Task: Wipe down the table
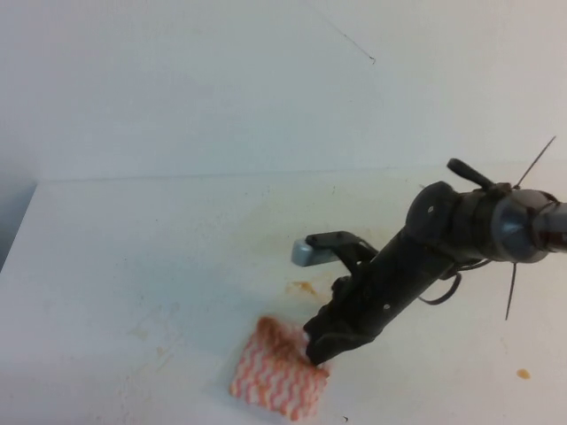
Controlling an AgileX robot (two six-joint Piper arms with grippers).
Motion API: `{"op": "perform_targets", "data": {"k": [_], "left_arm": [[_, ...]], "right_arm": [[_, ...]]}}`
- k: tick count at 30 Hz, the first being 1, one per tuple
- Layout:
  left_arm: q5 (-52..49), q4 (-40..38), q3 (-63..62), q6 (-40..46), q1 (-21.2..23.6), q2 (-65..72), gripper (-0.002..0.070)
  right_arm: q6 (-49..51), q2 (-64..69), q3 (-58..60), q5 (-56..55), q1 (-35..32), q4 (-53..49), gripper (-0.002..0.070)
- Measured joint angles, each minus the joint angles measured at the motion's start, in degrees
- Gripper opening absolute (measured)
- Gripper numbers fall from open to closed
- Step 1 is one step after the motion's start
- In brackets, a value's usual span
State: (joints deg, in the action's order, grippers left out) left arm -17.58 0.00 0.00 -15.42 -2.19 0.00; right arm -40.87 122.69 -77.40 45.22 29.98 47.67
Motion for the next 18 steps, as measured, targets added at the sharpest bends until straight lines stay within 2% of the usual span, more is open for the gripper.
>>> {"op": "perform_targets", "data": {"k": [7,13,18], "left_arm": [[0.00,0.00,0.00,0.00,0.00,0.00,-0.0004],[0.00,0.00,0.00,0.00,0.00,0.00,-0.0004],[0.00,0.00,0.00,-0.12,0.00,0.00,-0.0004]], "right_arm": [[2.91,0.00,-0.09,-6.24,-8.22,-1.39,0.0018],[2.80,0.00,-0.09,-14.72,-10.04,1.19,0.0018],[-6.45,0.00,-0.09,-16.15,-10.04,13.78,0.0018]]}}
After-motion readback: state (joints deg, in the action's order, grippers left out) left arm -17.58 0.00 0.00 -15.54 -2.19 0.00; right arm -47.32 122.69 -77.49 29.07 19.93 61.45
